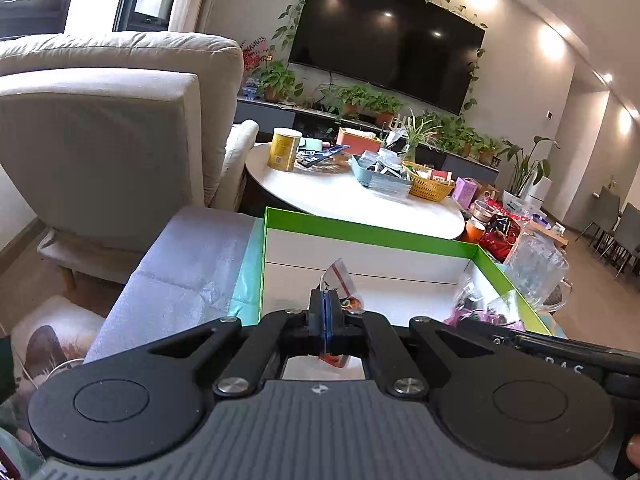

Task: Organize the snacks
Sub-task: 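Carry the pink bag with the right tool while the left tool carries the red-and-white packet into the box, then open the right tool over the box while the left tool releases its packet inside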

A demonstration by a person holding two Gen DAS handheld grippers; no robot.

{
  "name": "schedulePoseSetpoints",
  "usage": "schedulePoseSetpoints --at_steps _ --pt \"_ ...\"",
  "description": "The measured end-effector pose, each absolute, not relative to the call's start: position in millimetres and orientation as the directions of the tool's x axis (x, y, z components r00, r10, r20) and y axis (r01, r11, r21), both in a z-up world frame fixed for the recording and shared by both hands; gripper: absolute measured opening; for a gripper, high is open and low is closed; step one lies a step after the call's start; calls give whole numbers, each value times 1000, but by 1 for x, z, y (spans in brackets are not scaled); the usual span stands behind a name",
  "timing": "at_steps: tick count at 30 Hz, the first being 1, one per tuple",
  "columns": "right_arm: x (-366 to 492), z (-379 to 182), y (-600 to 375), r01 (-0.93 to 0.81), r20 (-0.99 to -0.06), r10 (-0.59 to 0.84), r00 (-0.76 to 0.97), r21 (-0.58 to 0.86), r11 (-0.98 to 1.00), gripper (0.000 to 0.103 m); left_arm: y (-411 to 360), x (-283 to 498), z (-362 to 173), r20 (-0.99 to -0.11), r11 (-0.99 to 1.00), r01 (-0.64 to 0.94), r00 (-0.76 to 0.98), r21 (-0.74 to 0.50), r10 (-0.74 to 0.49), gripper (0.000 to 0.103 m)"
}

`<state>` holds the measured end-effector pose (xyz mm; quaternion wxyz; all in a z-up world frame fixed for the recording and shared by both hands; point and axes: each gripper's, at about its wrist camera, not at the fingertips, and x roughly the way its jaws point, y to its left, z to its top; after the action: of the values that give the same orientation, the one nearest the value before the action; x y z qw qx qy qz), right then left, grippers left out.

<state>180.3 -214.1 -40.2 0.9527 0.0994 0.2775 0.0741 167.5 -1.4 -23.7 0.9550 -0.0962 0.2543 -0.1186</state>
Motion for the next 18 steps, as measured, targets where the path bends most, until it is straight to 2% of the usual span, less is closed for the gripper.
schedulePoseSetpoints --at_steps 3,5,8,14,17,18 --pt "185 -43 -213 -84 -526 191 829 222 971 50 -1 170 -23 -475 947 192 828 -257 -297 5" --pt "186 -45 -214 -65 -531 184 827 234 970 50 -1 171 -25 -490 948 194 819 -254 -299 13" --pt "181 -47 -220 -43 -536 189 822 273 961 50 -1 166 -28 -509 953 192 811 -236 -289 16" --pt "146 -35 -228 -30 -483 166 860 276 961 51 12 129 -29 -507 957 208 814 -203 -285 20" --pt "125 -30 -224 -58 -480 187 857 270 961 51 29 108 -28 -490 966 175 836 -190 -248 36" --pt "118 -30 -223 -75 -478 207 853 281 957 51 36 103 -27 -489 970 152 842 -189 -227 39"
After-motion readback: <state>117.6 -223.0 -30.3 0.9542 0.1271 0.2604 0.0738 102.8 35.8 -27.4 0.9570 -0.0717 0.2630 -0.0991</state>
